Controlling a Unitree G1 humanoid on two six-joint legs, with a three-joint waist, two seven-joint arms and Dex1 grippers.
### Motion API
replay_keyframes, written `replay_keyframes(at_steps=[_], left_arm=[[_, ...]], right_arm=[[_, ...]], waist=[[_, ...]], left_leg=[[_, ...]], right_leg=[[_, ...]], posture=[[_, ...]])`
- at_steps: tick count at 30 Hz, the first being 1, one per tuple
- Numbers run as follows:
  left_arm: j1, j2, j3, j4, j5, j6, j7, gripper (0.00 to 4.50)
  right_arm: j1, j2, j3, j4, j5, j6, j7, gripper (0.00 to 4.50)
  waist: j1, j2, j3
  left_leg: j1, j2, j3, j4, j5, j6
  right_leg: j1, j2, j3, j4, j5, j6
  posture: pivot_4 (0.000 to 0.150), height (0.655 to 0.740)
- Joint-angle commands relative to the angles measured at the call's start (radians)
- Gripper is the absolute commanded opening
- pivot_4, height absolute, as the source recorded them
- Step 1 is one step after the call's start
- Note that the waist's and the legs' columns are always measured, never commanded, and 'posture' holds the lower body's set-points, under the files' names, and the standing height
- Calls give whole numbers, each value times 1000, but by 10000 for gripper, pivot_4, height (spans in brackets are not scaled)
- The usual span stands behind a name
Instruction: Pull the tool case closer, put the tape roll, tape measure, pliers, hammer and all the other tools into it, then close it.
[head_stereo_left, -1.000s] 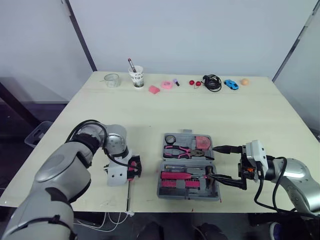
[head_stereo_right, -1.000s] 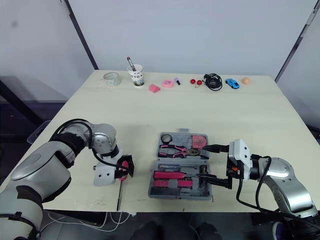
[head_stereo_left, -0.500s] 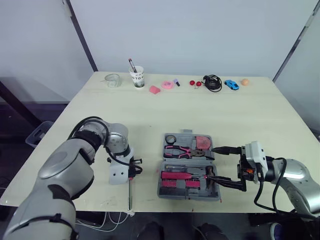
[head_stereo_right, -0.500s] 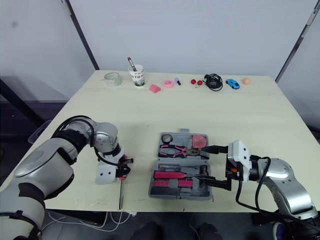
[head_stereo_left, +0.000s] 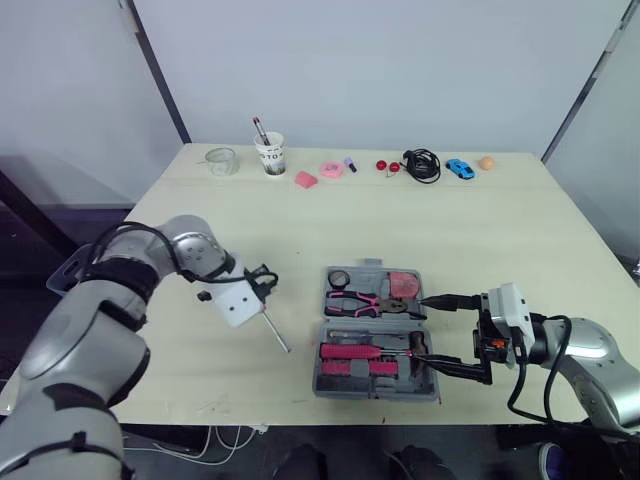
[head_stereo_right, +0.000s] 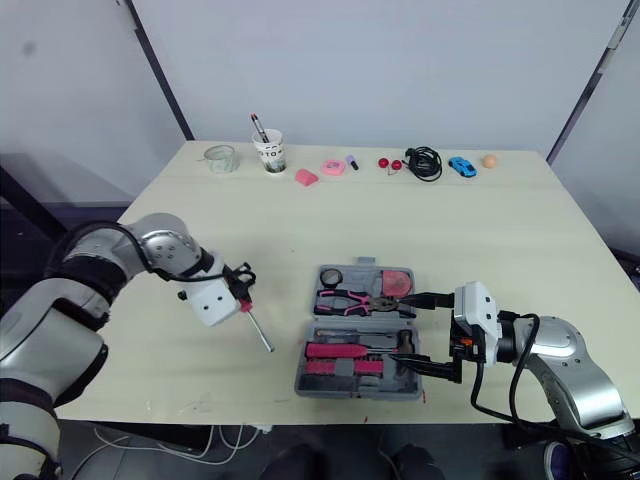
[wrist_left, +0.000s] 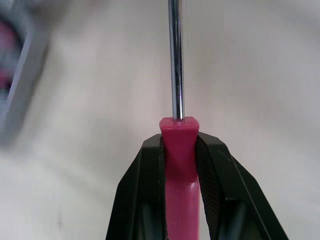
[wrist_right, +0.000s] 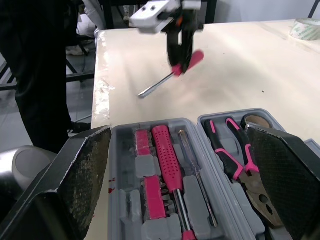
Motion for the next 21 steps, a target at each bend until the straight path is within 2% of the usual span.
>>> replay_keyframes(at_steps=[1, 5, 10, 18, 21], left_arm=[[67, 51, 122, -127, -51, 152, 45, 4102], [205, 94, 251, -303, -110, 377, 69, 4102], [404, 126, 431, -571, -216, 775, 87, 4102], [661, 37, 702, -1044, -417, 1612, 194, 4102], [697, 12, 737, -1163, -451, 1819, 237, 4102]], right_arm=[[-14, 5, -2, -24, 8, -9, -1, 45000], [-17, 10, -2, -5, 4, -25, 9, 45000], [-16, 18, -8, 23, -2, -54, 19, 45000], [-15, 23, -6, 44, -11, -78, 24, 45000], [-22, 24, -5, 53, -14, -82, 26, 45000]], waist=[[1, 0, 0], [1, 0, 0], [1, 0, 0], [3, 0, 0], [2, 0, 0]], left_leg=[[0, 0, 0, 0, 0, 0], [0, 0, 0, 0, 0, 0], [0, 1, 0, 0, 0, 0], [0, 1, -1, 0, 0, 0], [0, 1, -1, 0, 0, 0]], right_leg=[[0, 0, 0, 0, 0, 0], [0, 0, 0, 0, 0, 0], [0, 0, -1, 1, 0, 0], [0, 0, -2, 1, 0, 0], [0, 0, -2, 1, 0, 0]], posture=[[1500, 7400], [1500, 7400], [1500, 7400], [1500, 7400], [1500, 7400]])
